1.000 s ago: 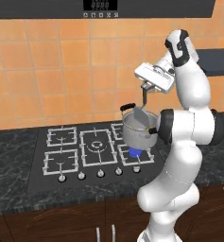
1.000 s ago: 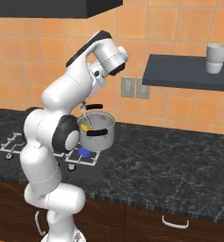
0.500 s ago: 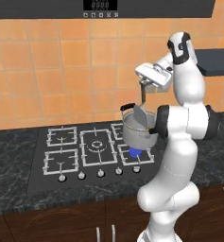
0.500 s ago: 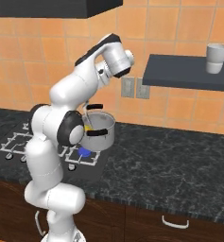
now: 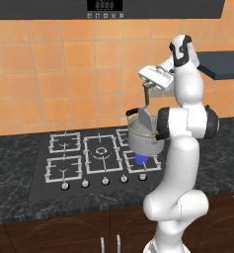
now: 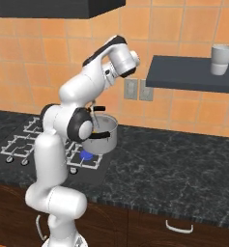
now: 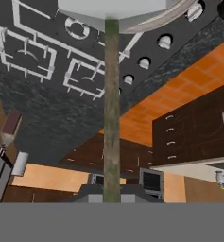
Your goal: Put the corn and squash in the pot. Retrieve the spatula and lightly stir the vegetables in the pot.
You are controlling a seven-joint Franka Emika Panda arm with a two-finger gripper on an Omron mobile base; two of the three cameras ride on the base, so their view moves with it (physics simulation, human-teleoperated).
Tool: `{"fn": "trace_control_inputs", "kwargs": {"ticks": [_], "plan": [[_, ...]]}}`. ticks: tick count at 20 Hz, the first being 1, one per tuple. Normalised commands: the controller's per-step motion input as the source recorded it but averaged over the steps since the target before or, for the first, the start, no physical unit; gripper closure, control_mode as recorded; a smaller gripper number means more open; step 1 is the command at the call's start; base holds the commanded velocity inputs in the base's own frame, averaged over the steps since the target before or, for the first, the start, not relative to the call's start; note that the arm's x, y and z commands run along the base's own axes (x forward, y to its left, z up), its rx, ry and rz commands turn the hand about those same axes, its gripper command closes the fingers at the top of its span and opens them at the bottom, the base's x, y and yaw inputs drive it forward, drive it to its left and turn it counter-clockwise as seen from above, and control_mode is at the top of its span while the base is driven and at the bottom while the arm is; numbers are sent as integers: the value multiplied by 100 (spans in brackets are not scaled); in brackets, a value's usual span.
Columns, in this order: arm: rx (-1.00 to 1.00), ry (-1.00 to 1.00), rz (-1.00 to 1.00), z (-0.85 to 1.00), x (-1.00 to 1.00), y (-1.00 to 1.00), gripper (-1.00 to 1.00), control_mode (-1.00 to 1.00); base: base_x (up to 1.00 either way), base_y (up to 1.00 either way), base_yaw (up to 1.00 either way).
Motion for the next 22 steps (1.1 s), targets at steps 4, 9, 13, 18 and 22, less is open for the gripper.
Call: {"fn": "trace_control_inputs", "kwargs": {"ticks": [4,9,13,18,22], "plan": [[0,4,0,-64,51,-15,100,-100,0,0,0],[0,9,0,-67,36,-8,100,-100,0,0,0],[14,22,1,-35,1,2,100,-100,0,0,0],[35,38,2,5,0,14,100,-100,0,0,0],[31,38,0,27,-22,32,100,-100,0,0,0]]}}
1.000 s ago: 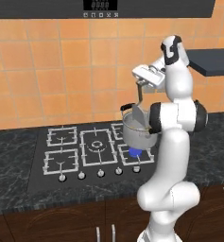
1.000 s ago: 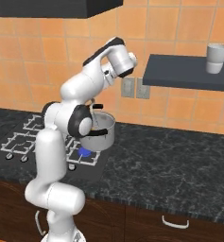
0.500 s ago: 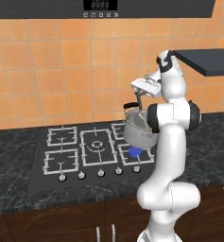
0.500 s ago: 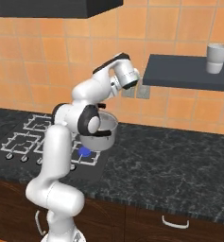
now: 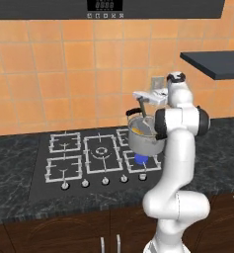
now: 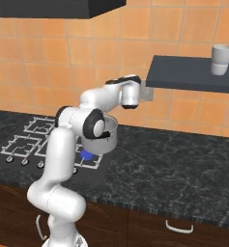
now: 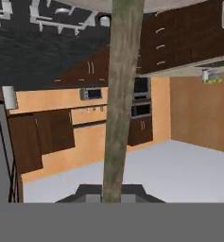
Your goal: Put the corn and squash in the pot. Retrieve the spatula and lightly stir the vegetables in the pot.
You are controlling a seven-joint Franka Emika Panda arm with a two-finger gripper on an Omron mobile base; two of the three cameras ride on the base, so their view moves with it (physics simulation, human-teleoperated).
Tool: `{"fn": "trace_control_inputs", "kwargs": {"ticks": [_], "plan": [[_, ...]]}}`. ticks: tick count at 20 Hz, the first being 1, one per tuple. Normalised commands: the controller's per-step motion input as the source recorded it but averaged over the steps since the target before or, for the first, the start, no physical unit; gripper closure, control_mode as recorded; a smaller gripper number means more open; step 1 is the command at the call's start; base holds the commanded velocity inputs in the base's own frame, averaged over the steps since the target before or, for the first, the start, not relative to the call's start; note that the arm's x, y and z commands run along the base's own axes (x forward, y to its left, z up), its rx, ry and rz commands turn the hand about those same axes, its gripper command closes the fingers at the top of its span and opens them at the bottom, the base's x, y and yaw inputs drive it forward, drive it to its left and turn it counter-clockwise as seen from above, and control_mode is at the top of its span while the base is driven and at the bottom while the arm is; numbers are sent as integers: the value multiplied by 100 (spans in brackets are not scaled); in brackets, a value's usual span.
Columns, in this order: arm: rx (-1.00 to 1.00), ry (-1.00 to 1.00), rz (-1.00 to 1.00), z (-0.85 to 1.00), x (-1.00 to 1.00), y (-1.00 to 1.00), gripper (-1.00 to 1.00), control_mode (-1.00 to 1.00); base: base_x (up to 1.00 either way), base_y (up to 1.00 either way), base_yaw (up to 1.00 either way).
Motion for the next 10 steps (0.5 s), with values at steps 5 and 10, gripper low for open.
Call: {"fn": "trace_control_inputs", "kwargs": {"ticks": [5,10], "plan": [[29,46,-2,31,-38,6,100,-100,0,0,0],[38,54,-8,56,-31,6,100,-100,0,0,0]]}}
